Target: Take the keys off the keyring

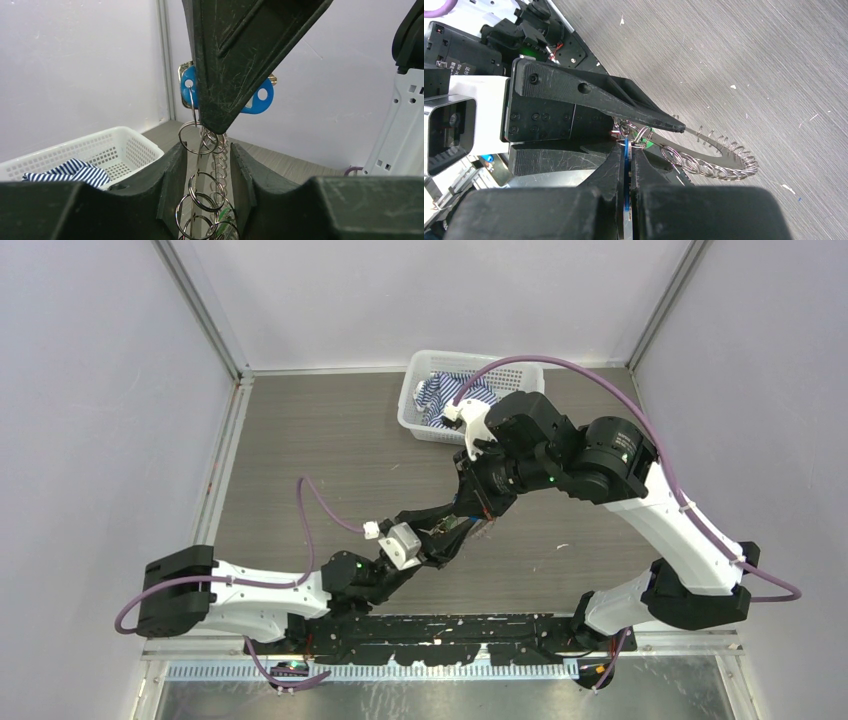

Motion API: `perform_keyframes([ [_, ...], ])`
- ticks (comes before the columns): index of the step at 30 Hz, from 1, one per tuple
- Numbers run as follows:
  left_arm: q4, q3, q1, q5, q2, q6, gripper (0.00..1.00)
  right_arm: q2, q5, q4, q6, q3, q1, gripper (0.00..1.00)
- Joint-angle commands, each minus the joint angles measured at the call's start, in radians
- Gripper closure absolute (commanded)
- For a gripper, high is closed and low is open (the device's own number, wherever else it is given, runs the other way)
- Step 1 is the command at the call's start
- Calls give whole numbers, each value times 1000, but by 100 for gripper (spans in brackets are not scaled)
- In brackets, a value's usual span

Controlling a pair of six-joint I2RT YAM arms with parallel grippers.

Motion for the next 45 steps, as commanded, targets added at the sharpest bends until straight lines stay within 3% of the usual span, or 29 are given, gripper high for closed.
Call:
perform_keyframes([
  [1,112,-8,-7,-24,5,43,62,-7,-4,53,9,44,-1,99],
  [9,165,-12,-6,-86,-15,123,65,-10,-18,28,11,35,-1,99],
  [12,157,-10,-8,-81,-25,142,82,-17,-17,26,16,25,-1,99],
  [18,141,-22,-8,-48,-23,181,81,-21,-7,25,13,43,-1,99],
  [27,151,-38,-8,-37,-43,220,99,-29,-4,10,8,27,-1,99],
  [35,58,-56,-31,88,-85,417,99,-5,62,-37,12,66,-2,99],
  [45,-65,-35,-92,81,-110,616,100,25,33,-84,15,77,-2,99],
])
